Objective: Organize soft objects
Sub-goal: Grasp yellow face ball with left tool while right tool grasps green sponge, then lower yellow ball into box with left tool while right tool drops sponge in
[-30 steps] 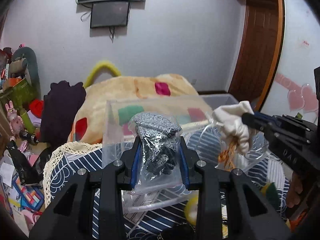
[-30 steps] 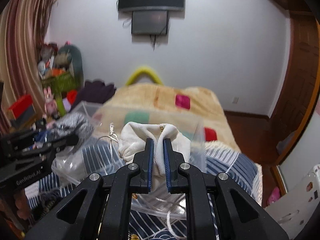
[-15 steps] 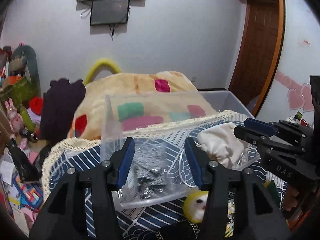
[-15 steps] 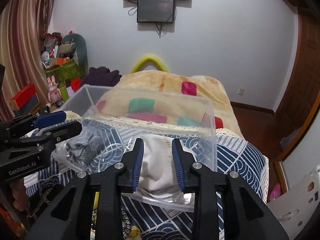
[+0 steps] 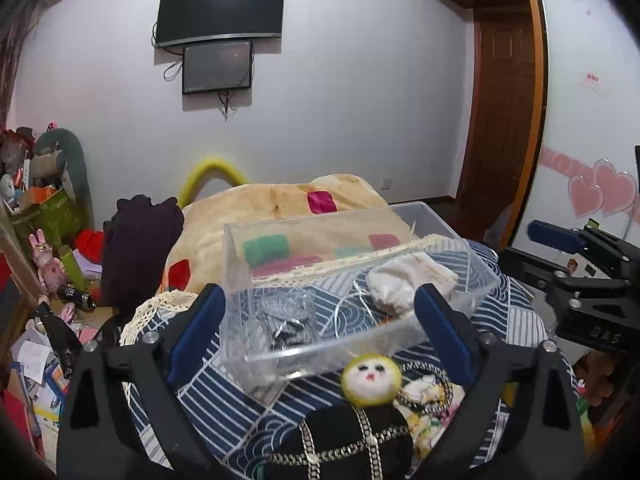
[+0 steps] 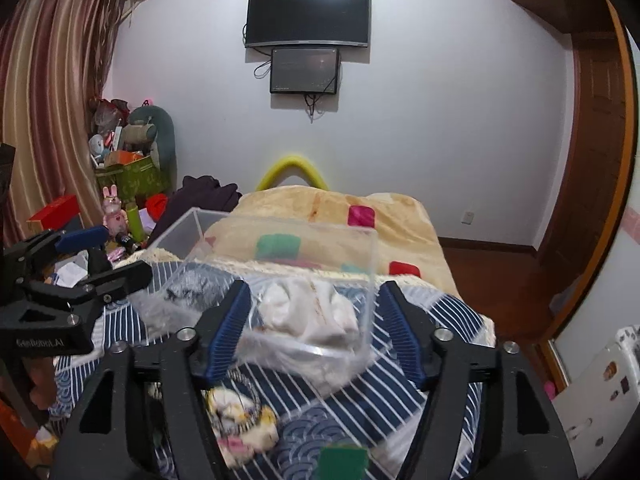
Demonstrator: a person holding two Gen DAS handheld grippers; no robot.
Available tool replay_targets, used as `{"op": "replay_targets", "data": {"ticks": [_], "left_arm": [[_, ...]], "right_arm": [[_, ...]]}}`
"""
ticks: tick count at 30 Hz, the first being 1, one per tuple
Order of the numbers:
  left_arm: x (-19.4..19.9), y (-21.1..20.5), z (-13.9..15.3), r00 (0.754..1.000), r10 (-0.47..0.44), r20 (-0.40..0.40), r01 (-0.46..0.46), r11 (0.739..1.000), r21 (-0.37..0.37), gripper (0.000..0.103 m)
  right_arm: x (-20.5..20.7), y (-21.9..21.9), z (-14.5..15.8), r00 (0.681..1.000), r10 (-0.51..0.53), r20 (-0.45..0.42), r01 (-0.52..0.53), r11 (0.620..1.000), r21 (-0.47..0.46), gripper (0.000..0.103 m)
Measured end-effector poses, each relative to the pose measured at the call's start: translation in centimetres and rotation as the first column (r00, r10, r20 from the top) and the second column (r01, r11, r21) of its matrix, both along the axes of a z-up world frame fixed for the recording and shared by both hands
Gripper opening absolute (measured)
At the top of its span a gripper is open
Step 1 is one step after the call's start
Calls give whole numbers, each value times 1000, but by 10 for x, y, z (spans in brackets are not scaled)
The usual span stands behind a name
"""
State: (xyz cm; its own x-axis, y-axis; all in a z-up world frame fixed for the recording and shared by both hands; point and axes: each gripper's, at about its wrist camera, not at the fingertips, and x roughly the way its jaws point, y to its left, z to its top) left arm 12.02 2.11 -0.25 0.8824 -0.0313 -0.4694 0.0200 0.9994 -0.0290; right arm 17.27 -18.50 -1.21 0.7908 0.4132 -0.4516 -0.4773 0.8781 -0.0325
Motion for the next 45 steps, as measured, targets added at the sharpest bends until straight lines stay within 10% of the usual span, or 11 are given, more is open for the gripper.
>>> {"op": "replay_targets", "data": {"ticks": [13,17,21,25,45], "left_arm": [[0,-23,-58,986,-57,-154,49,997,-56,94],[11,-26,-71,978,-62,-197,47,996,-80,77],[18,-29,-81,973,-70,-218,49,994,-102,64],[22,-29,-87,968,-83,-236,55,991,-123,44],[-21,-2,-26,998,-53,-21,50,990,-134,43]], "right_arm": [[-30,-34,-62,991,-52,-123,42,996,-77,67],[-30,-41,-86,979,-58,-196,42,996,-84,66],[-33,-47,-103,969,-66,-238,46,995,-86,39],[-30,-47,-111,960,-58,-273,34,995,-95,32],[-31,-35,-39,995,-66,-70,66,998,7,32]]}}
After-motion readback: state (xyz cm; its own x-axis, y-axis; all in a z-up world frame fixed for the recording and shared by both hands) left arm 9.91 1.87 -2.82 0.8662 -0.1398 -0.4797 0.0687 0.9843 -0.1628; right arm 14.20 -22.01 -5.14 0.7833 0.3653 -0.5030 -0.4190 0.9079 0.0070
